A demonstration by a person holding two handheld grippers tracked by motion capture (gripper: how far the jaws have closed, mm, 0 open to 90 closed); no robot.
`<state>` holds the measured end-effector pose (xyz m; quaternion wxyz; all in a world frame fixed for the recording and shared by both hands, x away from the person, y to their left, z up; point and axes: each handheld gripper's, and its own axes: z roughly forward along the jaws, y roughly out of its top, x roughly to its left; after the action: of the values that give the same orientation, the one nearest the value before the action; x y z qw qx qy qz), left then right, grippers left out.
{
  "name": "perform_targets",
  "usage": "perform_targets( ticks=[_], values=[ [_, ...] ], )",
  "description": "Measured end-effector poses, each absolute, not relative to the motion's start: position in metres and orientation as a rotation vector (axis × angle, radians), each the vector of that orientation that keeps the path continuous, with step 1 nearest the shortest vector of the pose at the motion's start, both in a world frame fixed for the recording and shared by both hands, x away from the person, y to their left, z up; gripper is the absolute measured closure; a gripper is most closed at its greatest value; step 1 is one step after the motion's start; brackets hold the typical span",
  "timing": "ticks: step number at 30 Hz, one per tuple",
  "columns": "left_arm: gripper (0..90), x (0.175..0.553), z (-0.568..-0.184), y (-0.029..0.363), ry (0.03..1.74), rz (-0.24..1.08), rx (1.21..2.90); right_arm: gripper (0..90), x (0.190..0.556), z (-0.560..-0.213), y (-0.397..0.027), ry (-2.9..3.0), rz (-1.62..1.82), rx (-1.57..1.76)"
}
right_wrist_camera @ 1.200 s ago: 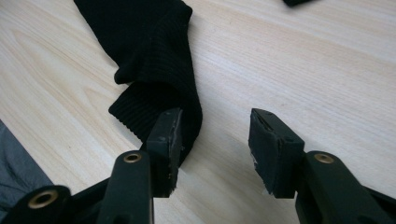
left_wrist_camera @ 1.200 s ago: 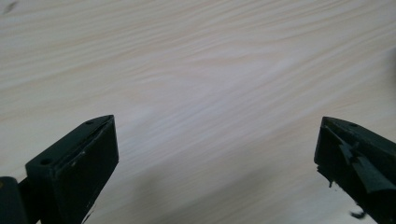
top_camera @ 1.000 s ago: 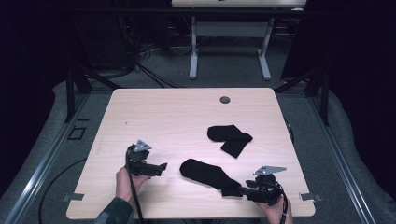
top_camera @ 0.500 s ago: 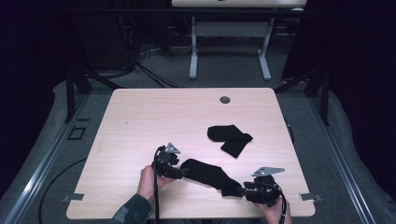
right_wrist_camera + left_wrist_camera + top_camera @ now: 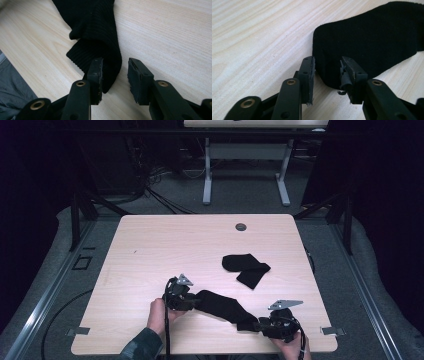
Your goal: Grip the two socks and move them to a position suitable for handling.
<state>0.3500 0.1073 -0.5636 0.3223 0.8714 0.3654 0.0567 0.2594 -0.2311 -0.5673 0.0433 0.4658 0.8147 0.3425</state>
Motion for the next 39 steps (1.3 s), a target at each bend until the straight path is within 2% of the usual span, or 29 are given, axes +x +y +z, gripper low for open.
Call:
perform_targets(
  ticks=[6,11,18,29,39],
  values=[
    [78.3,0.349,-0.567,0.107,0.969,0.144,2.292,65.3,0.26,-0.569,-0.23,2.504,1.03,1.421],
    [86.1,0.347,-0.566,0.108,0.959,0.152,2.303,75.2,0.262,-0.57,-0.231,2.531,1.038,1.385],
    [86.9,0.341,-0.561,0.108,0.949,0.153,2.293,84.3,0.263,-0.568,-0.228,2.532,1.009,1.347],
    [87.2,0.337,-0.552,0.118,0.949,0.108,2.235,86.2,0.268,-0.561,-0.233,2.497,0.961,1.311],
    [87.3,0.33,-0.538,0.116,0.92,0.087,2.195,86.4,0.272,-0.541,-0.232,2.433,0.815,1.205]
  ],
)
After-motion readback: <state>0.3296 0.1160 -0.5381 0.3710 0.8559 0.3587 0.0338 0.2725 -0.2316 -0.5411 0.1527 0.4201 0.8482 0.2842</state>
